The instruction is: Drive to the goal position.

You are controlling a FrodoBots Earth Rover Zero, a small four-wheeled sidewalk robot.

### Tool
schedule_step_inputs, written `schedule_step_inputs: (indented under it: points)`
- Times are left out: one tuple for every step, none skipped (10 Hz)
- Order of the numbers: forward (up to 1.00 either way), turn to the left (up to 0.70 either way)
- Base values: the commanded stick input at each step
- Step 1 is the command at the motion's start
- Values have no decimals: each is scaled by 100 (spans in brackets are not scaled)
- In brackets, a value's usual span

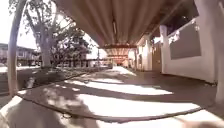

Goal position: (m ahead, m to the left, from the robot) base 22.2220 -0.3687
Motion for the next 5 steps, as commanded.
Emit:
schedule_step_inputs:
  points:
    - [70,0]
    - [70,0]
    - [70,0]
    - [70,0]
    - [70,0]
